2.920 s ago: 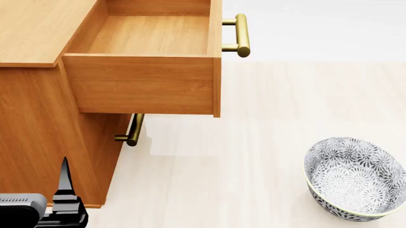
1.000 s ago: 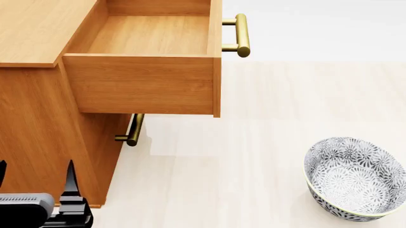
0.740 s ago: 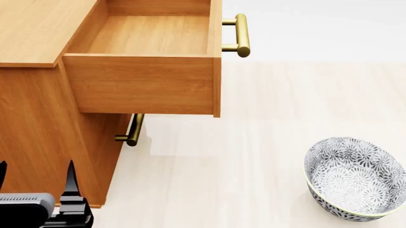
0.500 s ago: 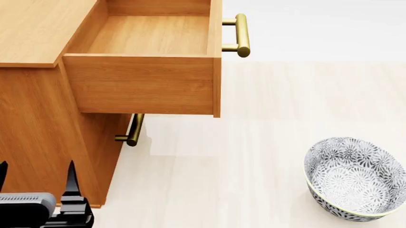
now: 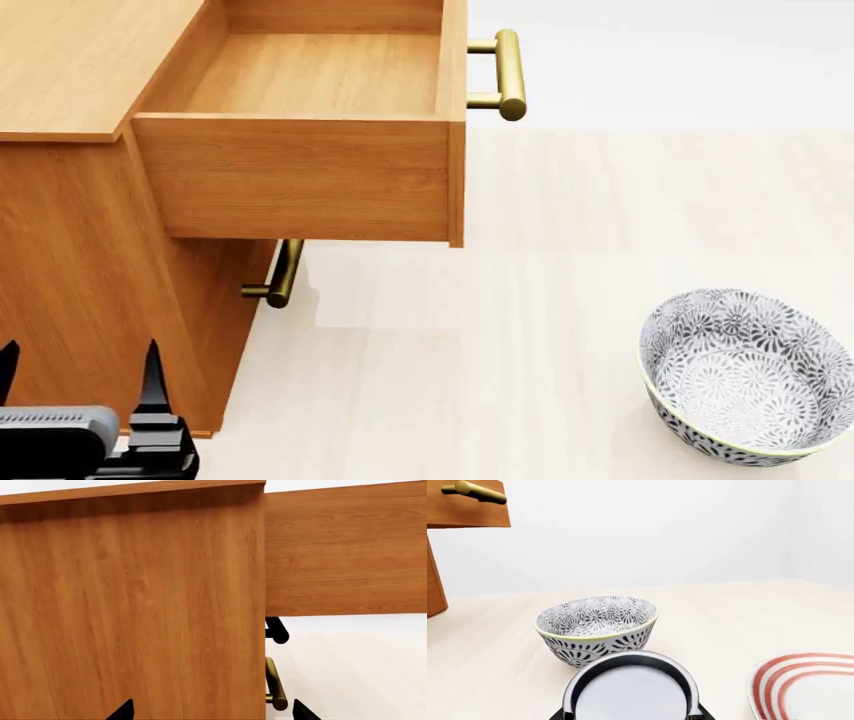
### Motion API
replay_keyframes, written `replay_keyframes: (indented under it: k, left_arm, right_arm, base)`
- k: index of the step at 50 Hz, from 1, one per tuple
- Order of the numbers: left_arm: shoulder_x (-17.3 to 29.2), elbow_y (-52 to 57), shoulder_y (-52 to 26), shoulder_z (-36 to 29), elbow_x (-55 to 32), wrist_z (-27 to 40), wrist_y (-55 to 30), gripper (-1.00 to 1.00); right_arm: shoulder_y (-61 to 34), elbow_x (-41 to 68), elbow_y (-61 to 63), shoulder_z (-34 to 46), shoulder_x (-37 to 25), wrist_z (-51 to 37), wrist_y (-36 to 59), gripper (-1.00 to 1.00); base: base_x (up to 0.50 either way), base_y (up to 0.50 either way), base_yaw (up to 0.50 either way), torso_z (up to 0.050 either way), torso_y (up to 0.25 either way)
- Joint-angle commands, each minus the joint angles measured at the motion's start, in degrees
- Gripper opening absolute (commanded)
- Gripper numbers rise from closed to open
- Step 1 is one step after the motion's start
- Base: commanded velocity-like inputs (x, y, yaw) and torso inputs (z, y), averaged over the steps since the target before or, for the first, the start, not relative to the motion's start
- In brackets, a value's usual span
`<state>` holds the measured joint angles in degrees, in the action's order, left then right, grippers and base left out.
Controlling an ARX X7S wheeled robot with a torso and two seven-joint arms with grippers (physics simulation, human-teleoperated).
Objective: Put the ketchup in the top drawer of the cabinet.
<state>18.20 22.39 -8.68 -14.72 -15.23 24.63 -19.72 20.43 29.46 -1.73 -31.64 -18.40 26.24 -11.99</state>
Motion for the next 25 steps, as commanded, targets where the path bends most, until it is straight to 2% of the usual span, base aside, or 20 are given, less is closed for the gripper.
replay_keyframes:
  k: [1,25]
  left_arm:
    - [0.2,0.0,0.2,-0.1,-0.4,-0.1,0.3,1.00]
    - [0.1,-0.7,-0.3,-0.7,-0.8,0.0,0.7,1.00]
  right_arm:
    - [5.9,2.4,10.0,-3.7,0.5,-2.0,0.4,-1.00]
    - [11.1,8.2,18.3,-8.6,0.9,-2.6,0.6,-1.00]
  base:
    - [0.00,0.00,0.00,0.000,0.000]
    - [0.00,0.00,0.00,0.000,0.000]
